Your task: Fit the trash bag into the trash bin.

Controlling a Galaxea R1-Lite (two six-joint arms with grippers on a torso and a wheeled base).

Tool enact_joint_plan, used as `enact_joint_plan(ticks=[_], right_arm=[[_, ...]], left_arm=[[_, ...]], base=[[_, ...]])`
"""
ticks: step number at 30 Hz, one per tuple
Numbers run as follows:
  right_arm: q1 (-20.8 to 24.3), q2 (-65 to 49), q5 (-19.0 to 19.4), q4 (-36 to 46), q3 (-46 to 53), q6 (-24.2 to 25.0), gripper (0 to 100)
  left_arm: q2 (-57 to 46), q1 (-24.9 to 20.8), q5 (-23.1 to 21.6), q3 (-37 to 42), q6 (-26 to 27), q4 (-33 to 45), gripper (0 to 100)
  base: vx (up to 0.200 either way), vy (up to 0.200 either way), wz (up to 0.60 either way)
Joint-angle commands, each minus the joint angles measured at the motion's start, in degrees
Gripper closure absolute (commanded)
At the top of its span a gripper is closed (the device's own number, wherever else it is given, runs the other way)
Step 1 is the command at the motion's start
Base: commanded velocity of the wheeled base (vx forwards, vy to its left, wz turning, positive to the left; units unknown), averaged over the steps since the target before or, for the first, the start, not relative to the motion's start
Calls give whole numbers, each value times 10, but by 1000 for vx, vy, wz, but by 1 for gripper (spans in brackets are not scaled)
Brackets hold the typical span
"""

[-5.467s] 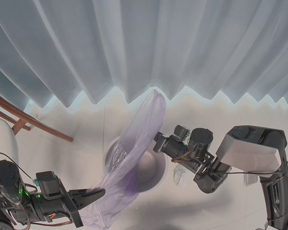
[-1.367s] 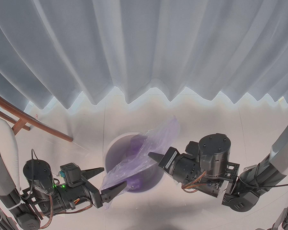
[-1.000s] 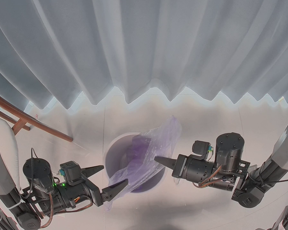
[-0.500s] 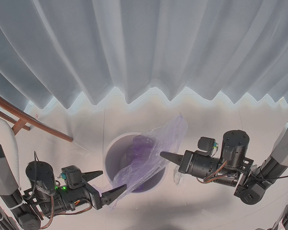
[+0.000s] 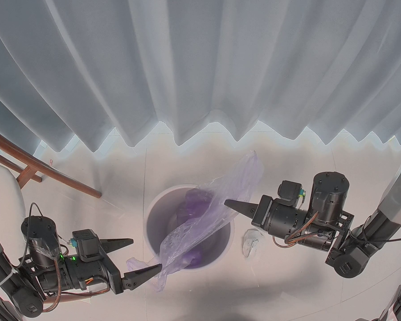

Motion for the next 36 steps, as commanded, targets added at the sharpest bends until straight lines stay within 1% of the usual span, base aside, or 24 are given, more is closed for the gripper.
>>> enact_joint_plan(ticks=[1, 6, 8, 11, 15, 27, 28, 36], right_arm=[[-1, 0, 14, 2, -15, 8, 100], [-1, 4, 15, 3, -16, 10, 100], [-2, 12, 15, 3, -22, 11, 100], [-3, 13, 15, 3, -24, 16, 100], [-2, 12, 17, 2, -28, 26, 100], [5, 10, 20, 2, -23, 27, 100], [5, 10, 20, 2, -22, 27, 100], [6, 10, 20, 1, -20, 27, 100]], left_arm=[[-20, 20, -28, 10, 14, 27, 0], [-21, 36, -39, 10, 15, 26, 0], [-27, 47, -68, 10, 17, 27, 0], [-33, 52, -84, 10, 18, 37, 0], [-40, 49, -92, 10, 19, 63, 0], [-3, 42, -93, 10, 20, 64, 0], [1, 42, -92, 10, 20, 64, 100], [37, 20, -92, 10, 19, 56, 100]], base=[[0, 0, 0], [0, 0, 0], [0, 0, 0], [0, 0, 0], [0, 0, 0], [0, 0, 0], [0, 0, 0], [0, 0, 0]])
